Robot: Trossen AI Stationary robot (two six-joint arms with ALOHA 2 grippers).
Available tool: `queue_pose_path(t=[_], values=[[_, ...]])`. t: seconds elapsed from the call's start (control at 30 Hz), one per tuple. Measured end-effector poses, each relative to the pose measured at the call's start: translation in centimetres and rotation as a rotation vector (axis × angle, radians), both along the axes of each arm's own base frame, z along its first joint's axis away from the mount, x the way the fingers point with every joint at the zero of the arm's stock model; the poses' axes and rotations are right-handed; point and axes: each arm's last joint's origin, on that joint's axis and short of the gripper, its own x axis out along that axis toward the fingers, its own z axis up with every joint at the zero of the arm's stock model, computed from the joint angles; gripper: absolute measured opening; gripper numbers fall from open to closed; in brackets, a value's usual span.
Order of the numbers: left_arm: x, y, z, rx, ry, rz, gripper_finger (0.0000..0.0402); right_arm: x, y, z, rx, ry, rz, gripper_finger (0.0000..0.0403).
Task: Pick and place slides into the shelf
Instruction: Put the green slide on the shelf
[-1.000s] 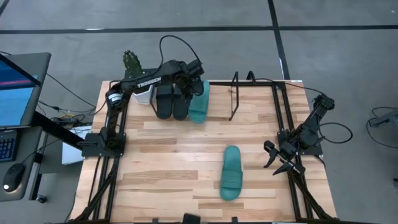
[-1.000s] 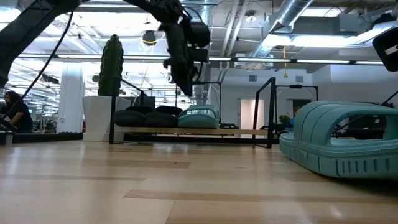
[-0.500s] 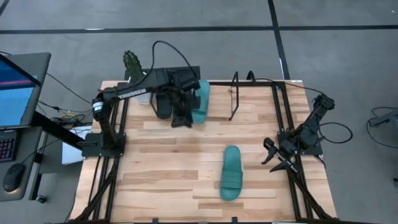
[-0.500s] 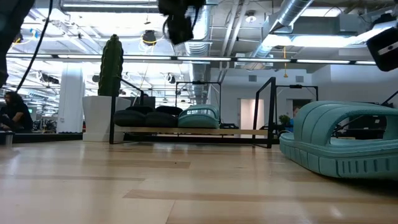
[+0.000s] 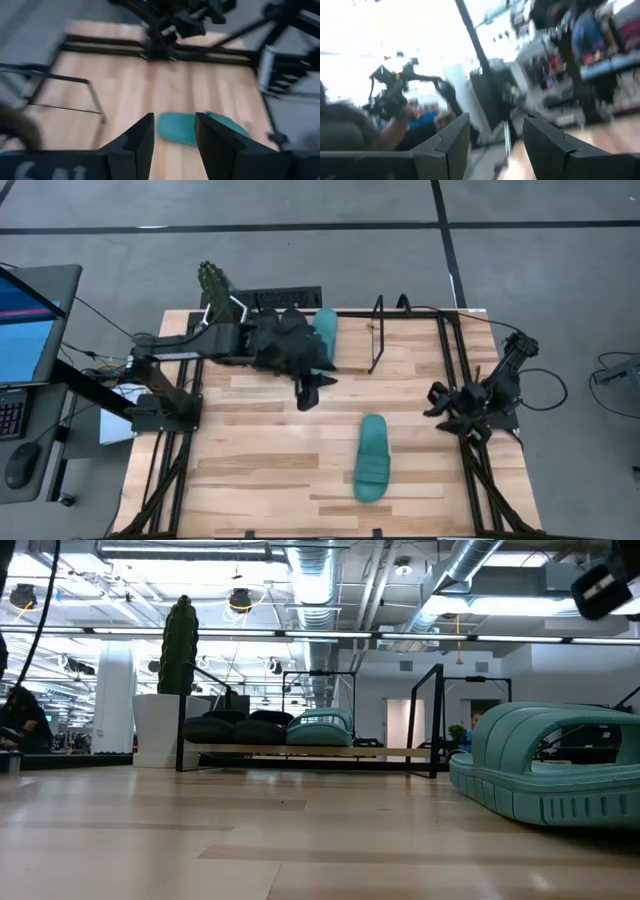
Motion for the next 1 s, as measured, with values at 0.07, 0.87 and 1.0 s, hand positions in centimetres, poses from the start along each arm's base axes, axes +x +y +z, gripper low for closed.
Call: queue_pose_path(t=[0.07,0.87,1.0], values=[[-0.9,-1.4,0.8,0.057,-0.029,0.084,0.0128,-0.2,-0.3,0.7,0.013,-0.072,-0.026,0.0169],[-8.7,-10.1,1.8,0.424,-0.018,0.392,0.0128,-2.4,-2.9,7.9,0.194,-0.548,-0.072,0.0169],[-9.1,-9.2,3.9,0.385,-0.082,0.174,0.0128,-1.3,-2.2,10.1,0.093,-0.444,-0.080,0.0169]])
